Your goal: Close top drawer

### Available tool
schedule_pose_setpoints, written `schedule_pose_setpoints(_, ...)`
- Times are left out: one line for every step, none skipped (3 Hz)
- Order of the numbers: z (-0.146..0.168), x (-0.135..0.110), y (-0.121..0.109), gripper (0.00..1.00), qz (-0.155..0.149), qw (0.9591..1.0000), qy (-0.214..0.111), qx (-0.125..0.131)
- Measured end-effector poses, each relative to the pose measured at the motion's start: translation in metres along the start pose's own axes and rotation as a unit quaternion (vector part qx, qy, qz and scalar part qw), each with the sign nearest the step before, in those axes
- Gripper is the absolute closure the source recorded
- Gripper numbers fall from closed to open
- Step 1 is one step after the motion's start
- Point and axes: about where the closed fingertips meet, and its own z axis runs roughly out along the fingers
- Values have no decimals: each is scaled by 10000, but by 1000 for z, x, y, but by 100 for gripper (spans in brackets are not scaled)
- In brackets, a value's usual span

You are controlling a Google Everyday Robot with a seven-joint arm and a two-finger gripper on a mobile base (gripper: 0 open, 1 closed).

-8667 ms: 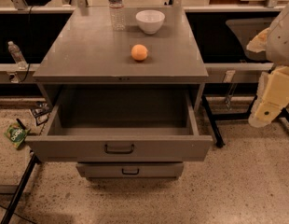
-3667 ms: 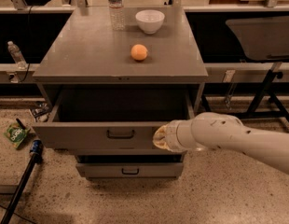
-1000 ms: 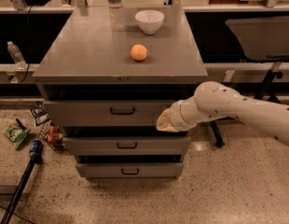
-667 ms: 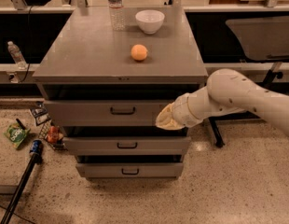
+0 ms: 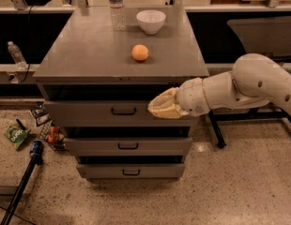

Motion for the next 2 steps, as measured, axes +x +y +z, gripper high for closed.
schedule_pose_setpoints(-14,-32,2,100,206,9975,-660,110)
schedule_pose_setpoints(-25,-47,0,100,301,9914,-1214,392)
